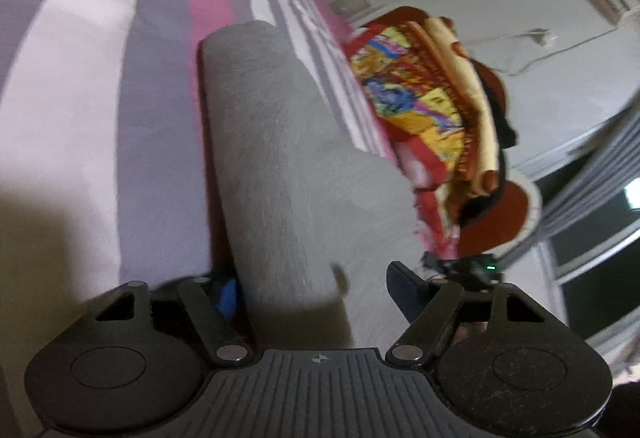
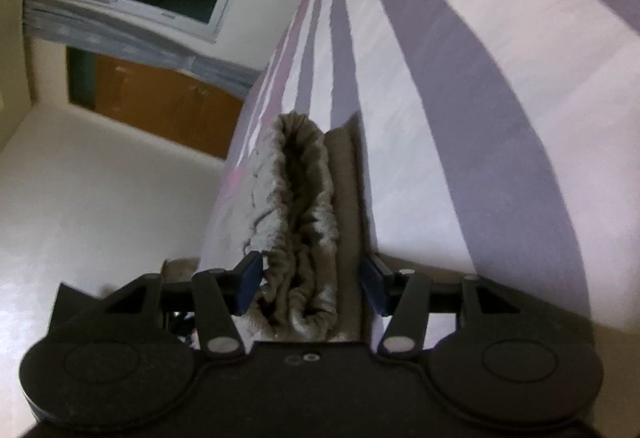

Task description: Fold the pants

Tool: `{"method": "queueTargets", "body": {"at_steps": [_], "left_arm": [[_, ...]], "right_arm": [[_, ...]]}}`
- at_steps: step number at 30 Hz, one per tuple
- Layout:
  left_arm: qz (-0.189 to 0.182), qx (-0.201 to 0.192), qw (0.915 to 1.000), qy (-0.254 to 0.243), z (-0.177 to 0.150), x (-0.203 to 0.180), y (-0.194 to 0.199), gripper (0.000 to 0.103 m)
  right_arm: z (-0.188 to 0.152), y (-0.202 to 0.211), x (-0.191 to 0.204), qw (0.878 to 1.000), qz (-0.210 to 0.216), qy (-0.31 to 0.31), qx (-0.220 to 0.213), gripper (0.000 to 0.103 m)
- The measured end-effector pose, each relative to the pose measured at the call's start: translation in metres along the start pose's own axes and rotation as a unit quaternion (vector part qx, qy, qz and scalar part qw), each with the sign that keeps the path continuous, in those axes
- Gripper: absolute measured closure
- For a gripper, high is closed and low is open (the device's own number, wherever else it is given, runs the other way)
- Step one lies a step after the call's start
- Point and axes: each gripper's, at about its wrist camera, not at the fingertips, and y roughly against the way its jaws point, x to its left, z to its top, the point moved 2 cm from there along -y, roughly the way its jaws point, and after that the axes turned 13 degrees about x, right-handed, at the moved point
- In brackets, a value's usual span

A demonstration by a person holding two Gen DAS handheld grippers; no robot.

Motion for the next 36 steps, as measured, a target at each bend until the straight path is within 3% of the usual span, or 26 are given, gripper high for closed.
{"method": "queueTargets", "body": {"at_steps": [1, 2, 4, 9, 16, 24, 30, 36], "left_arm": [[-0.013, 0.000, 0.9999, 0.000, 0.004, 0.004, -0.005, 0.044], [-0.024, 0.001, 0.9997, 0.004, 0.007, 0.010, -0.011, 0.061], [-0.046, 0.000, 0.9988, 0.020, 0.011, 0.024, -0.020, 0.074], [-0.100, -0.019, 0.9948, 0.011, 0.007, 0.031, -0.022, 0.074], [-0.076, -0.036, 0.9964, 0.004, 0.003, 0.019, -0.020, 0.074], [-0.114, -0.089, 0.9891, -0.028, 0.002, -0.013, 0.007, 0.074], [-0.090, -0.117, 0.9880, -0.047, 0.050, -0.018, 0.044, 0.074], [-0.031, -0.138, 0.9894, -0.033, 0.134, 0.008, 0.059, 0.074]], "right_arm": [[0.004, -0.005, -0.001, 1.000, 0.005, 0.005, 0.008, 0.050], [0.009, -0.011, -0.002, 1.000, 0.008, 0.011, 0.017, 0.051], [0.019, -0.025, -0.001, 0.999, 0.017, 0.024, 0.027, 0.052], [0.029, -0.043, -0.010, 0.997, 0.060, 0.047, 0.026, 0.054], [0.030, -0.041, -0.009, 0.997, 0.056, 0.038, 0.023, 0.053], [0.038, -0.035, 0.036, 0.995, 0.053, 0.082, 0.017, 0.057], [0.090, -0.056, 0.077, 0.990, 0.064, 0.121, 0.031, 0.057], [0.155, -0.097, 0.083, 0.991, 0.063, 0.112, 0.026, 0.057]]}}
